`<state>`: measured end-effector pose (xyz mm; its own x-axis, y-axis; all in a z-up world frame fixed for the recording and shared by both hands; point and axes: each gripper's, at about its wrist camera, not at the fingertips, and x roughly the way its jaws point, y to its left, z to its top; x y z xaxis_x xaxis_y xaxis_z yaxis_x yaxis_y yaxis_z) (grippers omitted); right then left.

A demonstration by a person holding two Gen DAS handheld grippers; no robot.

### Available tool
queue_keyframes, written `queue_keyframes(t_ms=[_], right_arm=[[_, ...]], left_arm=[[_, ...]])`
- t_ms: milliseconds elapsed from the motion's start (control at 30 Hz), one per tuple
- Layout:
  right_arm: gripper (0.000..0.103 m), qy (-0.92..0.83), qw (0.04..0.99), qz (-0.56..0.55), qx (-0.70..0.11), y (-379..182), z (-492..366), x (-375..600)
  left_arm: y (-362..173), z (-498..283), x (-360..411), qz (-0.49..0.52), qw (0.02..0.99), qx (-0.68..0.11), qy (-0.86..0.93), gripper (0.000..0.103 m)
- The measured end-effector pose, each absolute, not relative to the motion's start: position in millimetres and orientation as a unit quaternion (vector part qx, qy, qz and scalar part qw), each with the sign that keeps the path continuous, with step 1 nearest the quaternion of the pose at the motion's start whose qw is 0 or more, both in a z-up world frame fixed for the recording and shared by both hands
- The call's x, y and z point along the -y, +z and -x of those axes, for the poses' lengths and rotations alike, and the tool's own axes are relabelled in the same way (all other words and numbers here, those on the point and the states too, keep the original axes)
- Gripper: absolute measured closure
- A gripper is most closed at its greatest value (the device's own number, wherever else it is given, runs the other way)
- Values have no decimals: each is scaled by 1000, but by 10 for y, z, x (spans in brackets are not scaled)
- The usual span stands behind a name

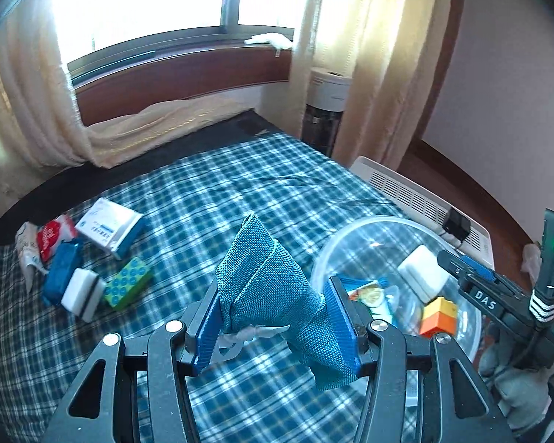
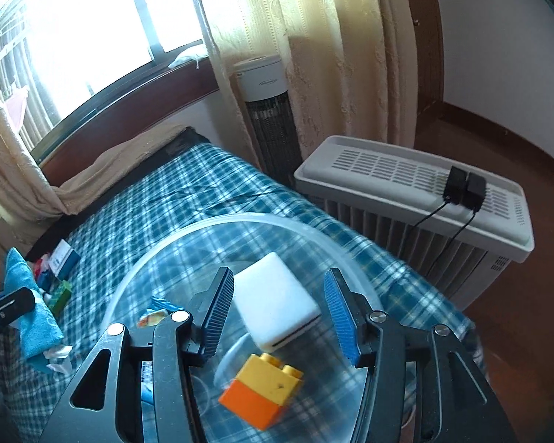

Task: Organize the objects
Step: 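Carry the towel and sponge over the bowl and release both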

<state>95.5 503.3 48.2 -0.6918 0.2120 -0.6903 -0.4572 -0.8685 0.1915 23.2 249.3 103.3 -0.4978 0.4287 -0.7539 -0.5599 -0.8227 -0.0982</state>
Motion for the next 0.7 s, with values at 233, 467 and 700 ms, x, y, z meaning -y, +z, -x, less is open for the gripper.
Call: queue_keyframes(t_ms=[233, 467, 700], right_arm=[[50, 904, 193, 332, -189, 531, -1077, -5131], [50, 908, 188, 320, -195, 575, -1165, -5132], [50, 907, 190, 315, -203, 583, -1191, -5157]], left_arm=[[1049, -271, -2794, 413, 322, -87, 847, 46], [1022, -322, -3133, 420, 362, -98, 826, 46], [941, -318, -3411, 431, 393, -103, 806, 38]])
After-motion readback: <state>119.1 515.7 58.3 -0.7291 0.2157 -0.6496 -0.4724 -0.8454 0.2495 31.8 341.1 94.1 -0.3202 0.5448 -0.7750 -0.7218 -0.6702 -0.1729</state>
